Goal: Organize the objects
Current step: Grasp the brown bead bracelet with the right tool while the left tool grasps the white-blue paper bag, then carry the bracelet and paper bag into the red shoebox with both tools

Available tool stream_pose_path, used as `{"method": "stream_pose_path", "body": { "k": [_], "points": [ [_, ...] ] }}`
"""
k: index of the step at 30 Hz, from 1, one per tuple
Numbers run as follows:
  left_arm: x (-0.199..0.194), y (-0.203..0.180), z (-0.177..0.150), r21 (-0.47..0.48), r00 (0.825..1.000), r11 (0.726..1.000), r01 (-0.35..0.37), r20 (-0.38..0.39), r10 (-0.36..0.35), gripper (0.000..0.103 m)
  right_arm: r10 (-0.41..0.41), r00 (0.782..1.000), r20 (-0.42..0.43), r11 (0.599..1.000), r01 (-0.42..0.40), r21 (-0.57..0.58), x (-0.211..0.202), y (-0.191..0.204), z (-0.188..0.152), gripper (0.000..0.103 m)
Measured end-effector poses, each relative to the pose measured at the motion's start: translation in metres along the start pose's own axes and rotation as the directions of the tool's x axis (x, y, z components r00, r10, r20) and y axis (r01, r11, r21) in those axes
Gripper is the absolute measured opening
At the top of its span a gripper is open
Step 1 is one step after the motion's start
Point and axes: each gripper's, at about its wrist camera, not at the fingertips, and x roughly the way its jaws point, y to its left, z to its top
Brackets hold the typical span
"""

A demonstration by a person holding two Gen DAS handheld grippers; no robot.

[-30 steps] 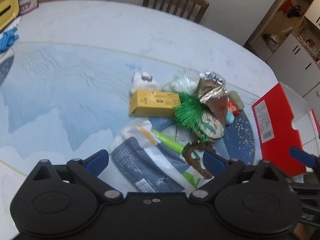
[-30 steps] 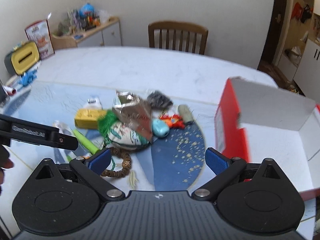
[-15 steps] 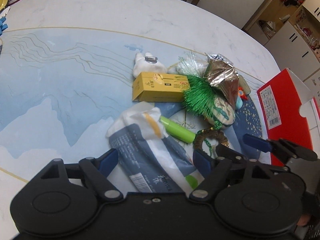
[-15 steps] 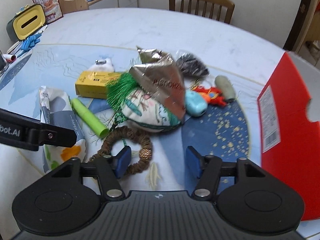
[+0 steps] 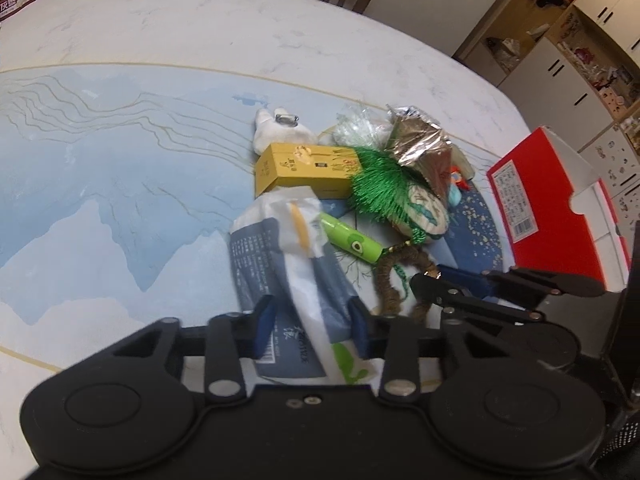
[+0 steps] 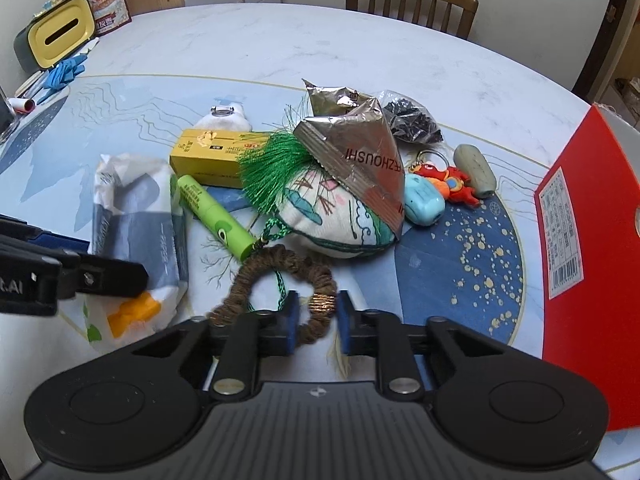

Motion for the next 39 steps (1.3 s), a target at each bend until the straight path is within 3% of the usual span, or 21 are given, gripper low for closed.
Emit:
{"method": "stream_pose_path", "body": {
  "k": [7,18,32,39],
  "points": [
    [-0.013,-0.002,-0.001,0.016,0.999,1.0,0.027,0.029,-0.027,0.013,-0.008,1.0,0.024,0.999,0.007,0.052,-0.02,-0.003,-0.007,0.014],
    [-0.044,-0.04,-0.002,0.098,0.993,0.994,0.05,0.097,-0.06,0.011,-0.009,0.99,0.139,0.989,-0.012,0.149,-0.094,-0.039,-0.015,0.014],
    [-0.066,-0.156,0.02,0.241,0.978,0.964,0.114,0.143,-0.152,0.012,-0.095,0.953,0.286,0.962,0.014,0.273,-0.184,-0.149,-0.025,0.014],
    [-0.05,-0.21,0.036,0.263,0.975,0.954,0.141,0.133,-0.18,0.012,-0.171,0.942,0.289,0.94,0.068,0.335,-0.199,-0.209,-0.043,0.014]
  ]
}}
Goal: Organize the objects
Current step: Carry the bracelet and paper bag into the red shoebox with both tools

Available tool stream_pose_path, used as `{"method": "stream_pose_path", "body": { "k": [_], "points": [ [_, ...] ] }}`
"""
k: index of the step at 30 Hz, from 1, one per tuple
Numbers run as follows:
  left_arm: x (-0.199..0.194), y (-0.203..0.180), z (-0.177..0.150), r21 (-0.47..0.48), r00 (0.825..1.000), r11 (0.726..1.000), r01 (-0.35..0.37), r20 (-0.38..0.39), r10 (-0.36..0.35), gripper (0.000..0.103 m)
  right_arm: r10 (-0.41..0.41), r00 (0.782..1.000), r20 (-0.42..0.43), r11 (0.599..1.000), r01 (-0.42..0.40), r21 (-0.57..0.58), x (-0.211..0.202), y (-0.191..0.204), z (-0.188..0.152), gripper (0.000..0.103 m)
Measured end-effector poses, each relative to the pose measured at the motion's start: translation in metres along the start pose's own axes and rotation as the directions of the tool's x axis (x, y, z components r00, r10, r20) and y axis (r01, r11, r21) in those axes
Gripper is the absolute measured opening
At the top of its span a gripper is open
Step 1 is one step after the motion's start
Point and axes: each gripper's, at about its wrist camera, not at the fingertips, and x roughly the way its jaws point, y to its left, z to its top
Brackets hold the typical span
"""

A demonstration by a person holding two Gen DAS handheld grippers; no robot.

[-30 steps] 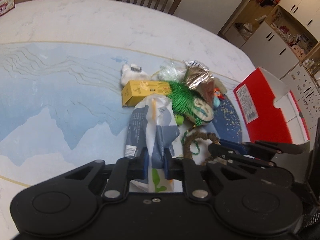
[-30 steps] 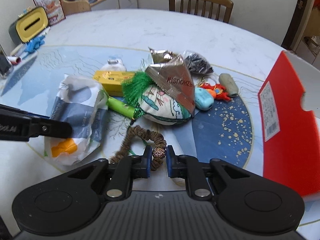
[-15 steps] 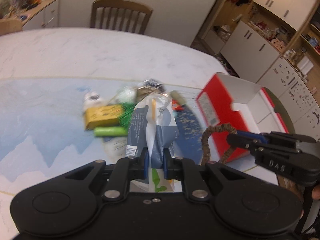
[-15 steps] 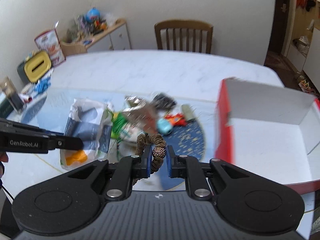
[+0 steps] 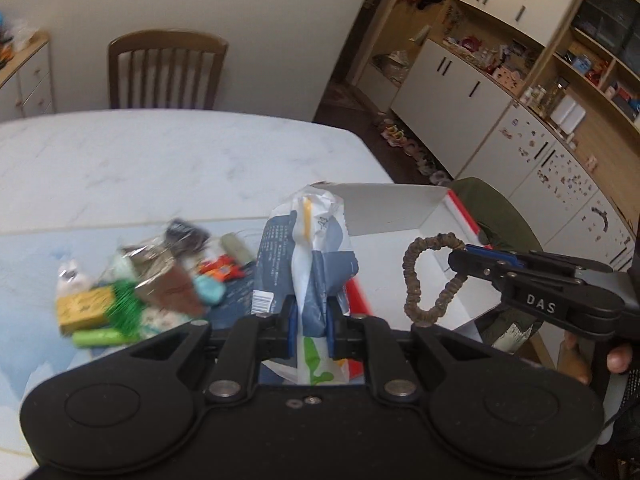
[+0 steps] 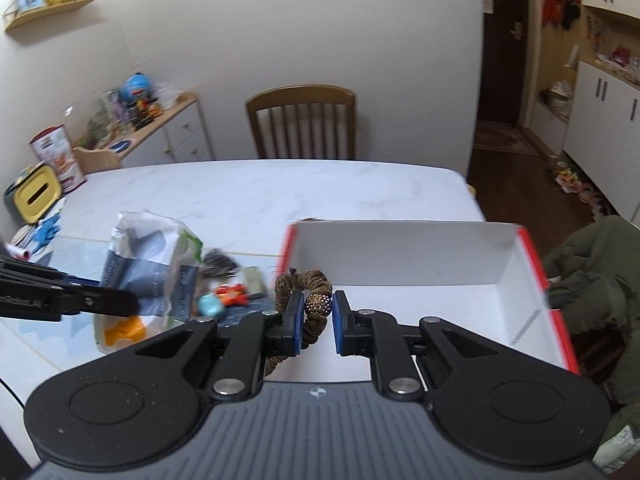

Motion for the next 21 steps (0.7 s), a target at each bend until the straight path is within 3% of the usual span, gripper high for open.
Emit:
{"method": "stream_pose_path", "body": {
  "k": [10,21],
  "points": [
    [0.053,-0.065,0.033,0.042,0.998,0.999,0.029,-0.049,-0.027,0.012,-0.072,0.997,-0.035,0.996,0.074,0.048,0.014,-0.067,-0.011,0.014],
    [0.146,-0.127,0.047,0.174,0.99,0.985,0.012,-0.143,0.013,0.012,-0.13,0.985,-0.114,0.989,0.137,0.053,0.04,-0.112,-0.034,0.014]
  ]
}}
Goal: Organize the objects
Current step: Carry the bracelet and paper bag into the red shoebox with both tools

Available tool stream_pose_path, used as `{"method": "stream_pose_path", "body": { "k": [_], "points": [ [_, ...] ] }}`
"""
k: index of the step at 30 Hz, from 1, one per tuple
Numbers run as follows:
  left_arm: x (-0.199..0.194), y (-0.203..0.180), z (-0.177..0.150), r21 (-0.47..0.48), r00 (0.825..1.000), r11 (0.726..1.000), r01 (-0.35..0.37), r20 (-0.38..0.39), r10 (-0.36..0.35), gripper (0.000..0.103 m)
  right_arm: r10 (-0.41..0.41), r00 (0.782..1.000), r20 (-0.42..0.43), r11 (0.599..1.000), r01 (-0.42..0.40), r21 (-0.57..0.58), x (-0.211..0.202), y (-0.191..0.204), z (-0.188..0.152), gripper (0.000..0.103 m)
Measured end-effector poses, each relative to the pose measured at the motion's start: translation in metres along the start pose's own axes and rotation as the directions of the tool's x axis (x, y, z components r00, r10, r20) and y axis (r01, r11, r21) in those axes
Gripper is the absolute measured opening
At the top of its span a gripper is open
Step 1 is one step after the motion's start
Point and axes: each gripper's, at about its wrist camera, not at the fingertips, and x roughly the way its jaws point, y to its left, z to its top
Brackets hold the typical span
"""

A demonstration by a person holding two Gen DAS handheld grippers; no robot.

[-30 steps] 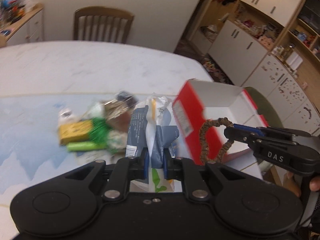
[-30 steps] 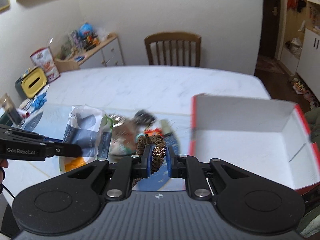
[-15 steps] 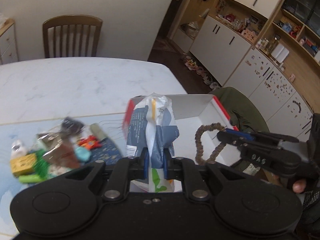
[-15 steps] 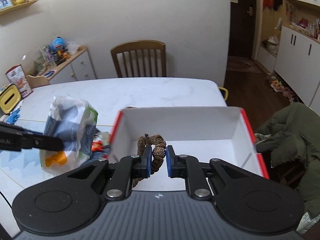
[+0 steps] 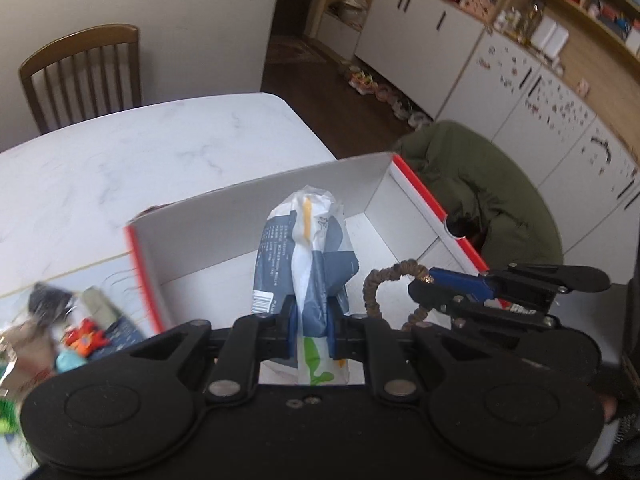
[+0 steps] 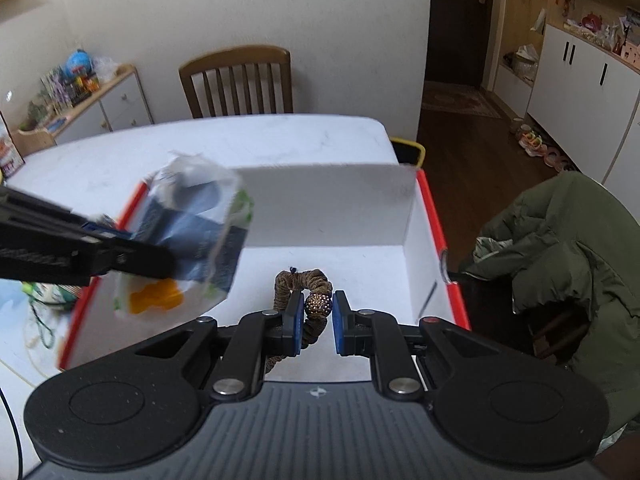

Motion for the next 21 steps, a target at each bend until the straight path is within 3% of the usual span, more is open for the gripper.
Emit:
{"method": "stream_pose_path", "body": {
  "k": [6,21],
  "points": [
    [0.043,-0.019,0.014,0.041,0.999,0.999,-0.028,-0.038,0.03,0.012,-0.019,0.998,-0.057,0.999,0.017,-0.027,0.023,-0.009,-0.006,0.015],
    [0.117,-0.027,0.03,0.001,0.985,1.0,-0.028,-0.172,0.028,0.012,-0.032,0.976,-0.214,0.998,0.02,-0.058,0.056,-0.008,-0.014,0.015]
  ]
}}
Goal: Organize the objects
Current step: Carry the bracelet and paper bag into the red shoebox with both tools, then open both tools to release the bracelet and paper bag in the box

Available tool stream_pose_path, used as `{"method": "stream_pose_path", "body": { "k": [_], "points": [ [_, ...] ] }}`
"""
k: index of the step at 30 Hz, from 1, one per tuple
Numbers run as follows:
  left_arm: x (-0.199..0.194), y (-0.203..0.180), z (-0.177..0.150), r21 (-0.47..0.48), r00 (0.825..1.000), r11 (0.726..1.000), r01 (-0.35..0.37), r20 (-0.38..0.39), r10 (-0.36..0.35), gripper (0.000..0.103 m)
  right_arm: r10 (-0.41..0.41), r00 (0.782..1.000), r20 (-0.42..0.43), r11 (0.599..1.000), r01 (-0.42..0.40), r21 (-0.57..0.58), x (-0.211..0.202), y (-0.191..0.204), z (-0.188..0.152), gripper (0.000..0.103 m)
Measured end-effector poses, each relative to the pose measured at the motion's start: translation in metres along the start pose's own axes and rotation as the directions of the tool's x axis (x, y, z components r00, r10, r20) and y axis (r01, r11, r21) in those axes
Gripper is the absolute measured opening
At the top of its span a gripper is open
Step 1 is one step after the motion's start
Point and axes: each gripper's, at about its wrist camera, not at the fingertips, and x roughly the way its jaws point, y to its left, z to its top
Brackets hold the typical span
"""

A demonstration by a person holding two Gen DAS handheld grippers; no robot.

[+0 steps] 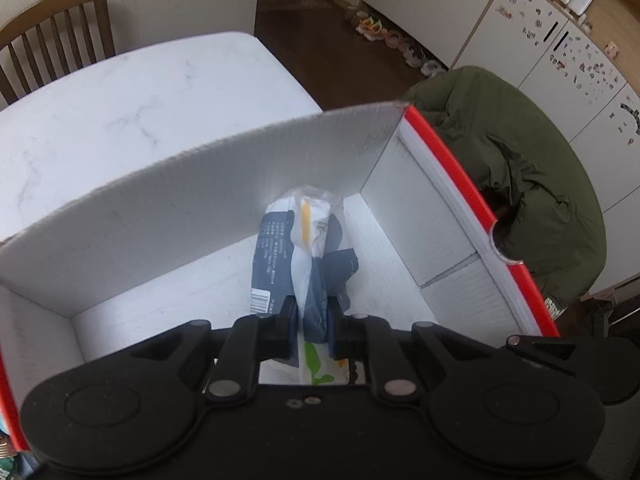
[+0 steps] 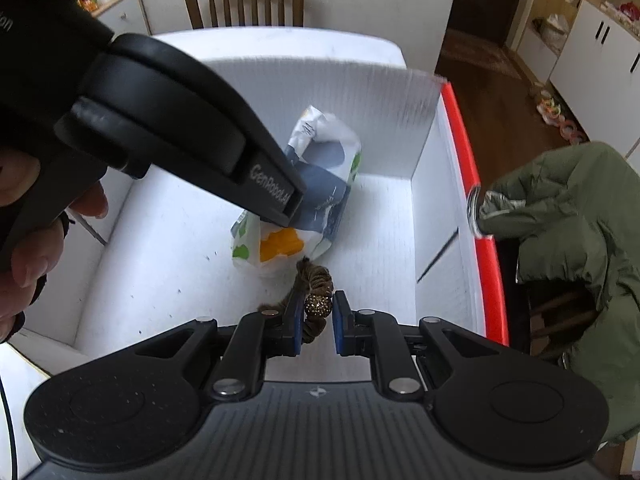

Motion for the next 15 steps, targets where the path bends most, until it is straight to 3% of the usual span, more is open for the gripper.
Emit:
{"method": "stream_pose_path", "body": {
  "k": [9,13,15],
  "points": [
    [0.011,-0.002,-0.003,0.012,1.0,1.0,-0.008,-0.029,0.008,0.018,0.001,1.0,0.0,1.0,-0.001,0.01,-0.001,-0.003,-0.004,0.015],
    [0.008,-0.001,-0.005,0.012,1.0,1.0,-0.008,-0.028,0.009,0.024,0.006,1.0,0.016,0.999,-0.007,0.037,-0.004,-0.01,-0.004,0.015],
    [0.006,0.0,-0.004,0.009,0.999,1.0,-0.017,-0.027,0.017,0.032,0.01,1.0,0.028,0.999,-0.011,0.044,-0.007,-0.011,-0.005,0.015]
  ]
}}
